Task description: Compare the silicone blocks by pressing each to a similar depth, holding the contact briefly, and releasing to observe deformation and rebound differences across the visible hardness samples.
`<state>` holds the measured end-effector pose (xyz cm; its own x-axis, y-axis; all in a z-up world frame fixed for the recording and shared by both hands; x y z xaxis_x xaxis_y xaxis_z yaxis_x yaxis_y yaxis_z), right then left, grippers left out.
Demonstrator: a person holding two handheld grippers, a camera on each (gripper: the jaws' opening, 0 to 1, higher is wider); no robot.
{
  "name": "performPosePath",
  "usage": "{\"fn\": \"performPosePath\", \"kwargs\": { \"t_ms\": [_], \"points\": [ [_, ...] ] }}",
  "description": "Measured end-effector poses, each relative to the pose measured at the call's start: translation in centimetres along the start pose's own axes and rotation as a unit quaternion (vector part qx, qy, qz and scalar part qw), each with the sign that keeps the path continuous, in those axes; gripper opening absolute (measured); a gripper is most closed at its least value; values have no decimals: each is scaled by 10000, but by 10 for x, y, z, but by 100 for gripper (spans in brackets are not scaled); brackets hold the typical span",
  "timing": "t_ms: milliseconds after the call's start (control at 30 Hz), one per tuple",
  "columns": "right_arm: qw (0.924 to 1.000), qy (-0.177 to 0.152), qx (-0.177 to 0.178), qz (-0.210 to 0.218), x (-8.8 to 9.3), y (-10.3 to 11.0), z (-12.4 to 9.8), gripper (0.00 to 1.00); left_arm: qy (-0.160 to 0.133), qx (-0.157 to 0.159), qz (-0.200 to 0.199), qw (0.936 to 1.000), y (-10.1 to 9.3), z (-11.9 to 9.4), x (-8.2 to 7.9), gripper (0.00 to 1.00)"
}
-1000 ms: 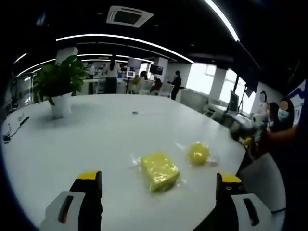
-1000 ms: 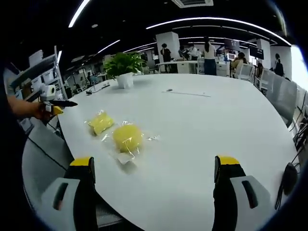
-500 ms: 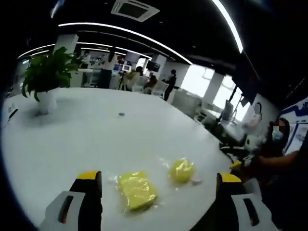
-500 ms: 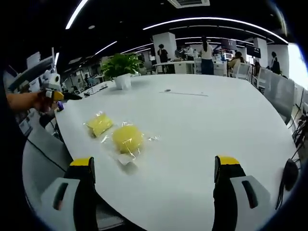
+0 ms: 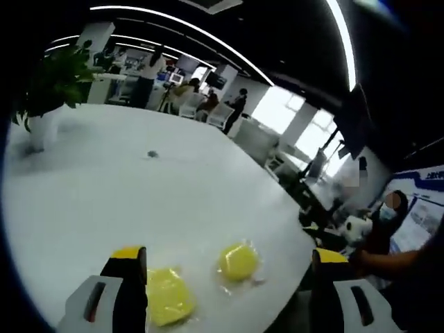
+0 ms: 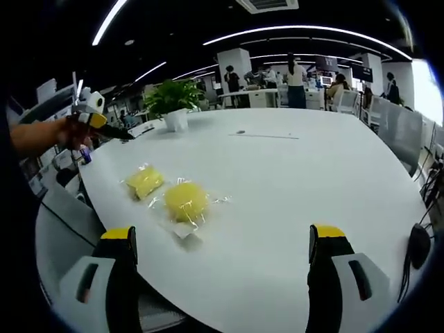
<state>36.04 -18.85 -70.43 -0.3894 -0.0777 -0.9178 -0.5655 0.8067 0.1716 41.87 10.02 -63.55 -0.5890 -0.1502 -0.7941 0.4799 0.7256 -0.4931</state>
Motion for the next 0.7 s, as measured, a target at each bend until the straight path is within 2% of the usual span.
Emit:
{"fn": "performPosePath", "kwargs": {
  "t_ms": [267, 400, 567, 700],
  "points": [
    [10000, -14, 17, 36, -1, -2, -2, 97, 213, 229, -127, 9994, -2, 34, 2, 100],
    [10000, -7, 34, 61, 0, -4, -2, 97, 426, 253, -288, 9984, 5, 49, 11, 100],
    [10000, 10, 29, 93, 1, -4, -1, 97, 566, 301, -876, 9941, 9, 69, 23, 98],
    [9999, 16, 14, 133, 4, -2, 0, 97, 727, 349, -1045, 9913, 13, 89, 37, 95]
  ]
}}
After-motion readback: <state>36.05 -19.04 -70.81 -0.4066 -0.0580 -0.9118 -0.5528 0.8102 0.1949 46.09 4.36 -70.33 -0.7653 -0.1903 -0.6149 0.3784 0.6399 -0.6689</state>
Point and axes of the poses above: the point that each gripper's makers call its tool centre point, and the gripper's own axes: z roughly forward along the fingers, y roughly to its left, x roughly out of its underside, the point moved 1 cm from there along -z, roughly backward along the fingers, and after that the axes turned 7 degrees about -y, right-handed, at the moved point
